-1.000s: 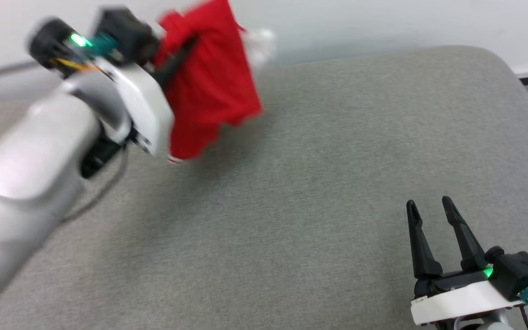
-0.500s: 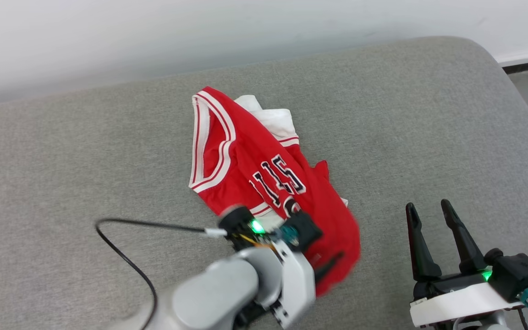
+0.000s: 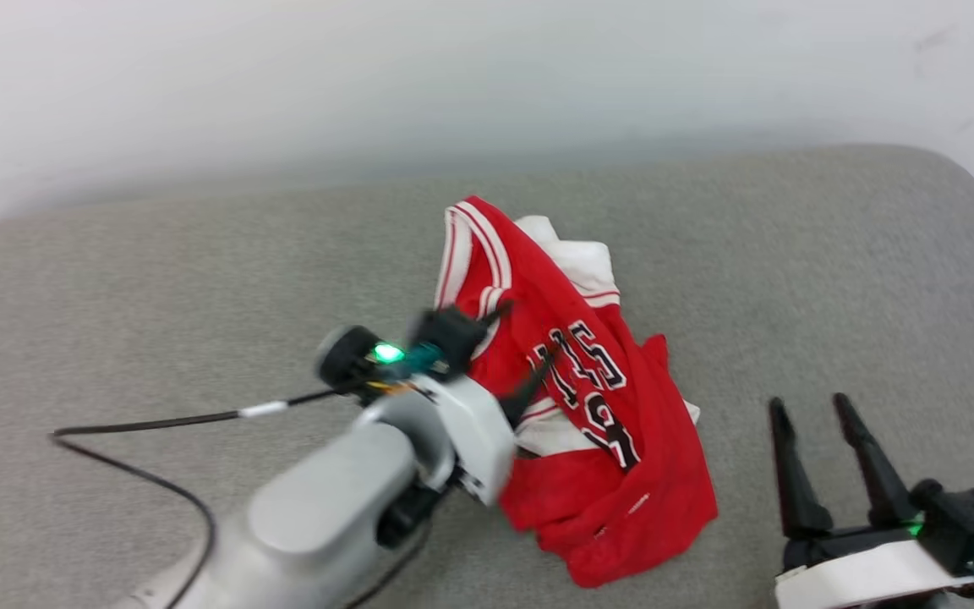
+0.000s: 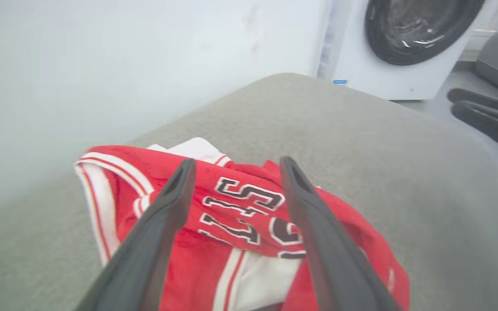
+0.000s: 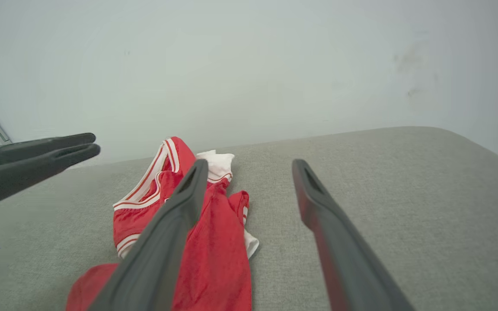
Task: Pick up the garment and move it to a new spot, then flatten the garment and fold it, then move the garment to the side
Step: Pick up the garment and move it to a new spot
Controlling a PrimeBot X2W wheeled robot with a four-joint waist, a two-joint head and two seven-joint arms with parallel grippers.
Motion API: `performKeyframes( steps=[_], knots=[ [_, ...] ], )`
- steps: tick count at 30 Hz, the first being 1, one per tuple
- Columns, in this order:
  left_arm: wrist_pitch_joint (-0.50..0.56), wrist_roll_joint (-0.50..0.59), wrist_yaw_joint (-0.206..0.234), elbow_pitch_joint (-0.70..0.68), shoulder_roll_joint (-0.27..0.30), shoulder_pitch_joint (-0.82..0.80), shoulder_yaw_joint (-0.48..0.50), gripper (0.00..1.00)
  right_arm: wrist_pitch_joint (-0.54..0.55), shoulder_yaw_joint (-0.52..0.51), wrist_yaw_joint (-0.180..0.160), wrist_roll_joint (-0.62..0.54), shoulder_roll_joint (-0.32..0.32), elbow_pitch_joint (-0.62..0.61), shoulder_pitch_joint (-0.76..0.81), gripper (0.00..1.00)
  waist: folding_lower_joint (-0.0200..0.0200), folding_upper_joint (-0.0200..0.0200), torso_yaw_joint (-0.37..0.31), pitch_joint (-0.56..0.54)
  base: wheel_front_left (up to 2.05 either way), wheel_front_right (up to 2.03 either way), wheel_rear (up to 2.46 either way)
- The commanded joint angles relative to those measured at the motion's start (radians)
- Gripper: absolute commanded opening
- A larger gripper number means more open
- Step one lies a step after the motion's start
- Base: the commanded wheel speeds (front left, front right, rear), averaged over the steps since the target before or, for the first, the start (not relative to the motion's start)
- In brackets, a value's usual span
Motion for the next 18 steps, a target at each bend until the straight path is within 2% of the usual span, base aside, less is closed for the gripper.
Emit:
performKeyframes(
  steps=[1,6,11,15,18],
  knots=[
    [-0.027,-0.007,0.038,-0.015,0.037,-0.003,0.038,1.00,-0.002,-0.026,-0.001,0.002,-0.003,-0.005,0.019,1.00,0.0000,0.0000,0.049,-0.050,0.00,0.00,0.00],
    [-0.080,-0.017,0.146,-0.087,0.144,0.059,0.146,1.00,-0.002,-0.045,-0.001,-0.002,-0.002,-0.048,0.024,1.00,0.0000,0.0000,0.092,-0.085,0.00,0.00,0.00],
    [-0.099,-0.021,0.241,-0.225,0.227,0.205,0.273,1.00,-0.002,-0.052,-0.001,-0.009,-0.002,-0.100,0.029,1.00,0.0000,0.0000,0.124,-0.093,0.00,0.00,0.00],
    [-0.100,0.042,0.270,-0.362,0.250,0.359,0.388,1.00,-0.002,-0.059,-0.001,-0.012,-0.002,-0.124,0.040,1.00,0.0000,0.0000,0.145,-0.096,0.00,0.00,0.00],
    [-0.100,0.113,0.283,-0.436,0.234,0.473,0.464,1.00,-0.002,-0.067,-0.001,-0.011,-0.002,-0.136,0.052,1.00,0.0000,0.0000,0.157,-0.099,0.00,0.00,0.00]
  ],
)
